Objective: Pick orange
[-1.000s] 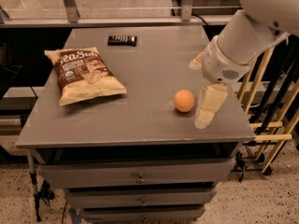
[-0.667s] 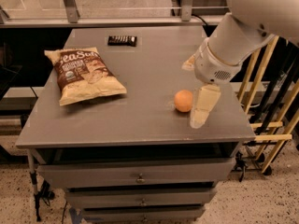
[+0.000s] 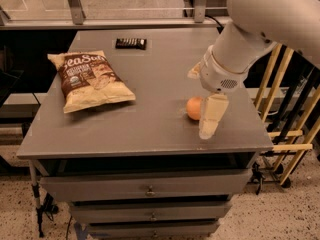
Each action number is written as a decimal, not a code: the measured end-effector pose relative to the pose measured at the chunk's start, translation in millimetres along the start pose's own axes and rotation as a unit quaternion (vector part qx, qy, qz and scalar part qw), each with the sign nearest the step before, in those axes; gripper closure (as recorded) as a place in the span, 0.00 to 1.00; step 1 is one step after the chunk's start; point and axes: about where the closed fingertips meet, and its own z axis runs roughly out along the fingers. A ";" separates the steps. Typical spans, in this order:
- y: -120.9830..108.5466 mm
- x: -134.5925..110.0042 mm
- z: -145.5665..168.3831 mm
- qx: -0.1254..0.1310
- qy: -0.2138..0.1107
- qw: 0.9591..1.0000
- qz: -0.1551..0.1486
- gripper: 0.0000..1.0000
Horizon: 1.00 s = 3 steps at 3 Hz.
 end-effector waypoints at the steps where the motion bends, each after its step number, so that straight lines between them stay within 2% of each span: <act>1: 0.7 1.9 9.0 -0.003 0.015 1.000 -0.016 0.00; 3: -6.3 6.1 21.3 -0.017 0.018 0.999 -0.032 0.00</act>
Offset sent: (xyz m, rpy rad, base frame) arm 0.0071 0.0011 -0.0276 -0.0718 0.0136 0.0669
